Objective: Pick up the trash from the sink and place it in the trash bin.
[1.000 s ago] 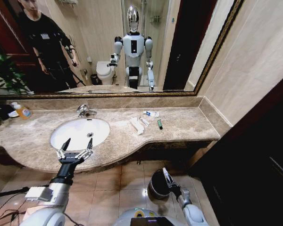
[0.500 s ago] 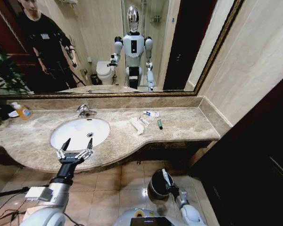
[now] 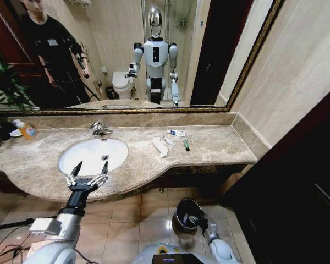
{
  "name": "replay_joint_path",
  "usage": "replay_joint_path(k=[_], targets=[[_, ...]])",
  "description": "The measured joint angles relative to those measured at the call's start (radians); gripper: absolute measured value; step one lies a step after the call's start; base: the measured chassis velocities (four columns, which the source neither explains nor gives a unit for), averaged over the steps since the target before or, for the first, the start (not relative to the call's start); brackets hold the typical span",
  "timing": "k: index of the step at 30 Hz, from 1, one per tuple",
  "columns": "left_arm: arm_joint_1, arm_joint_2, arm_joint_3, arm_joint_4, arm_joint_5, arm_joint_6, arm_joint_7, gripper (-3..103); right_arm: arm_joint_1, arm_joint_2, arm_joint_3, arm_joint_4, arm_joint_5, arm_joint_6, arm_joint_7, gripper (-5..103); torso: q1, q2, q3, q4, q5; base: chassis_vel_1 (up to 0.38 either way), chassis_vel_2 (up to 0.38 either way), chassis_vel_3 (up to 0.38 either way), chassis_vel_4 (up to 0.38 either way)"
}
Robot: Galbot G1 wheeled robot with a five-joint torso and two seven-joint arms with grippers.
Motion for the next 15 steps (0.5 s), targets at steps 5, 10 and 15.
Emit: replay_joint_path(k=[5, 10, 15], targets=[[0.000, 0.000, 0.000, 0.000, 0.000, 0.000, 0.000, 100, -0.002, 0.003, 0.000, 0.005, -0.003, -0.002, 0.002, 100, 0.000, 0.000, 0.000, 0.0000, 0.0000, 0.000, 0.000, 0.000, 0.000], [0.000, 0.000, 0.000, 0.000, 0.000, 0.000, 0.000, 100, -0.004, 0.004, -0.001, 0.010, -0.004, -0.005, 0.002, 100, 0.000, 0.000, 0.000, 0.0000, 0.0000, 0.000, 0.000, 0.000, 0.000], [0.000, 0.000, 0.000, 0.000, 0.000, 0.000, 0.000, 100, -0.006, 0.004, -0.001, 0.010, -0.004, -0.005, 0.003, 100, 0.000, 0.000, 0.000, 0.0000, 0.0000, 0.000, 0.000, 0.000, 0.000]])
